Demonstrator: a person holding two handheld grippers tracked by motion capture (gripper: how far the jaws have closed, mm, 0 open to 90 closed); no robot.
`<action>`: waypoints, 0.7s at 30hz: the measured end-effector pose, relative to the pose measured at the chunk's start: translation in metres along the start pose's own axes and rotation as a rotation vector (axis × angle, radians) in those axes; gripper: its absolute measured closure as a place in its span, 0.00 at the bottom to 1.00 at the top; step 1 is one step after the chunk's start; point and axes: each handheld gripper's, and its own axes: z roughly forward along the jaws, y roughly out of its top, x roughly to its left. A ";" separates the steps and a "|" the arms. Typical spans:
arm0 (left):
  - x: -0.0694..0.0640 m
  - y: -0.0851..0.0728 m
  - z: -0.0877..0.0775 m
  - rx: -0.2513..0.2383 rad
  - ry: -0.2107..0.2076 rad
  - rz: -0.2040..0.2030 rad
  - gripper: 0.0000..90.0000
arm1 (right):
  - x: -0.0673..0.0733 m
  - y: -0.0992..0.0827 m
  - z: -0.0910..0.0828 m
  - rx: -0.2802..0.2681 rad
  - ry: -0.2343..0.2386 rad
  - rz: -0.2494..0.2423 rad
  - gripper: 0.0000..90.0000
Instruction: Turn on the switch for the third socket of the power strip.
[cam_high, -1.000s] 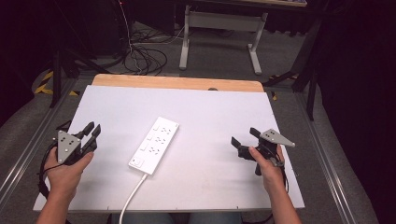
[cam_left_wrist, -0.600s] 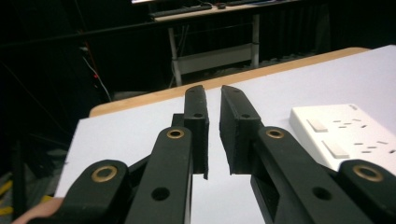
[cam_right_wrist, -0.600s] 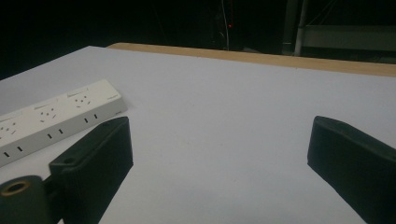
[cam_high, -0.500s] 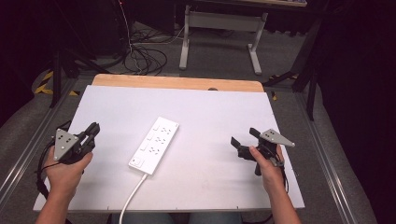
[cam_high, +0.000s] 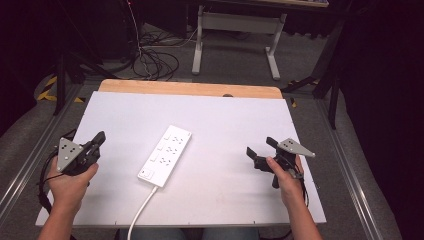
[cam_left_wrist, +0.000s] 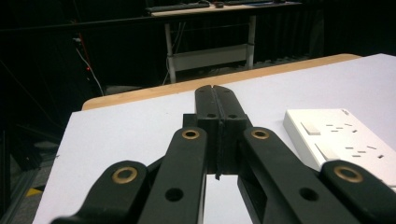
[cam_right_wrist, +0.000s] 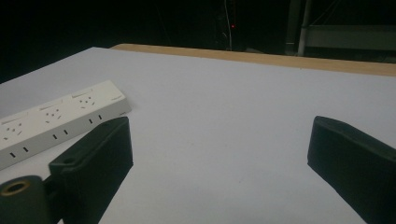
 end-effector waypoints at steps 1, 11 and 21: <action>0.000 0.000 0.000 0.002 0.001 -0.001 1.00 | 0.000 0.000 0.000 0.000 0.002 -0.002 0.08; -0.002 0.001 0.007 0.003 0.000 -0.005 1.00 | 0.002 -0.001 0.002 0.010 0.007 -0.003 0.08; -0.010 0.003 0.015 0.009 -0.022 0.006 1.00 | 0.004 -0.002 0.003 0.021 0.011 -0.008 0.08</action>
